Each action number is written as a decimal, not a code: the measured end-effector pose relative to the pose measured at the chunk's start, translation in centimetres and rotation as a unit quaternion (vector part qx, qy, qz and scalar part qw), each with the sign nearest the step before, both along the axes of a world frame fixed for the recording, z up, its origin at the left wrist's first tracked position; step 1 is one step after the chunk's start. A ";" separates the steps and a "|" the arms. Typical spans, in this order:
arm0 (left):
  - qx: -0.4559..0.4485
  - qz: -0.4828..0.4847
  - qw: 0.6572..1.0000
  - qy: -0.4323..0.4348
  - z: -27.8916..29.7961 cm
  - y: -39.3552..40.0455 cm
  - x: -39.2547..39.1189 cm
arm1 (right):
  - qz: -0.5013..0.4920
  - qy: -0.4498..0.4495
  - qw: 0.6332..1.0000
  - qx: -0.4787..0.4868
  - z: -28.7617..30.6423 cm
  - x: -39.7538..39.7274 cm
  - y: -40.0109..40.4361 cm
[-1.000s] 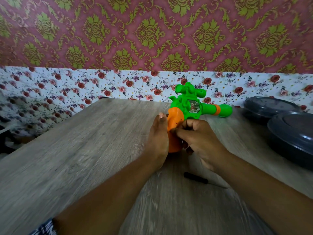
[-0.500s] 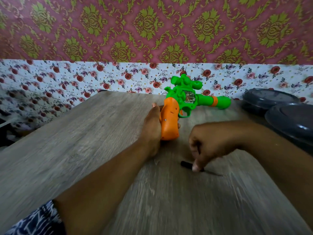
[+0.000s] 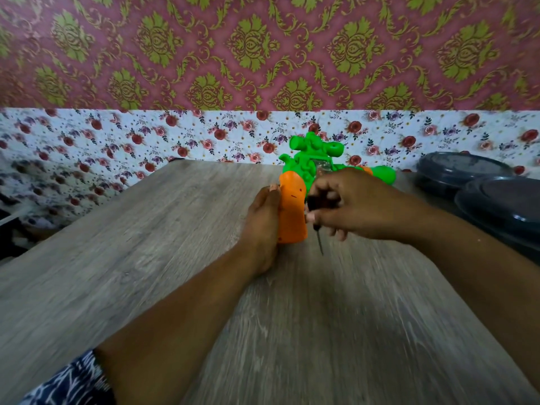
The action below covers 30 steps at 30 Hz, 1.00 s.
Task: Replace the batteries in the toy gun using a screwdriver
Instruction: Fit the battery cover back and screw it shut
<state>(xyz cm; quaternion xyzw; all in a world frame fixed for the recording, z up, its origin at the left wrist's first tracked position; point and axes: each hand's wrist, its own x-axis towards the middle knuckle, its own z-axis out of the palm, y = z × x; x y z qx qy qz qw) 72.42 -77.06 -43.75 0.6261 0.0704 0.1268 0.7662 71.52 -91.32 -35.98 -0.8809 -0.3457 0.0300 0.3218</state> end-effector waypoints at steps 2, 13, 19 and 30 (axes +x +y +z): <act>-0.005 -0.009 1.000 -0.008 0.0 0.0 0.0 | -0.010 -0.019 0.996 0.090 -0.1 0.1 0.3; -0.056 -0.053 0.997 -0.028 -0.2 0.1 0.1 | -0.018 -0.077 0.974 0.214 -0.6 -0.4 1.1; -0.060 -0.049 0.996 -0.038 -0.5 0.3 0.2 | -0.013 -0.078 0.975 0.206 -0.3 -0.6 1.1; -0.066 -0.050 0.996 -0.034 -0.5 0.4 0.3 | -0.016 -0.101 0.977 0.188 -0.4 -0.6 1.0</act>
